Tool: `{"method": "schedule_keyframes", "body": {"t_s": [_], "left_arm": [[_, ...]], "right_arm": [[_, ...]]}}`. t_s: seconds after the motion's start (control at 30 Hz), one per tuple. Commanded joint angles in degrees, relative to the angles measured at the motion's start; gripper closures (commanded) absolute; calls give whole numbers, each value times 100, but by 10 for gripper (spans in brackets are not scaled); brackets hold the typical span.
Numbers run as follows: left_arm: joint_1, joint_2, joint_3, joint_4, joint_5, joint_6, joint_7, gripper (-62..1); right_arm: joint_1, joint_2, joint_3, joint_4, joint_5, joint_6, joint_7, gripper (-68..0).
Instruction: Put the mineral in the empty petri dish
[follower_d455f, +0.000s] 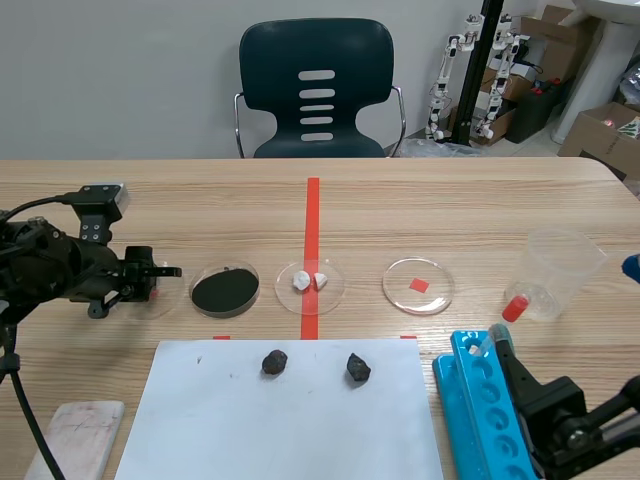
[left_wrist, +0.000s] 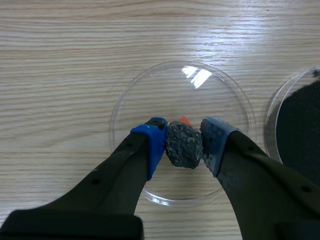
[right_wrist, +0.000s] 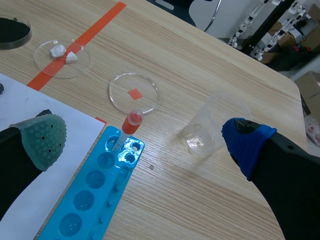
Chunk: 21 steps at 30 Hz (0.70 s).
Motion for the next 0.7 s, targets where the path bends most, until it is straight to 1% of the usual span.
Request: {"method": "schedule_keyframes", "body": {"t_s": [0.0,0.07,0.17,0.2,0.27,0.5,0.63,0.67], "left_arm": [[-81,-33,-24,114,-15,-11,-20,-243],[-83,-33,-24,114,-15,-11,-15,-314],[-83,-33,-24,114,-15,-11,-17,-449],[-83,-33,-24,114,-17,-11,-17,-476],[-83,-33,-24,114,-17,-11,-20,-494],[-63,-50,-24,175,-17,-13,-70,-493],[98,-127,-26,553,-15,-61,-214,-493],[210,-153,-26,776,-13,-90,-282,-519]], "right_arm": [[7,-2,15,105,37,-22,81,-679],[7,-2,15,105,37,-22,81,-679],[7,-2,15,105,37,-22,81,-679],[7,-2,15,105,37,-22,81,-679],[7,-2,15,105,37,-22,81,-679],[7,-2,15,105,37,-22,81,-679],[7,0,15,105,37,-22,79,-679],[7,0,15,105,37,-22,44,-679]]}}
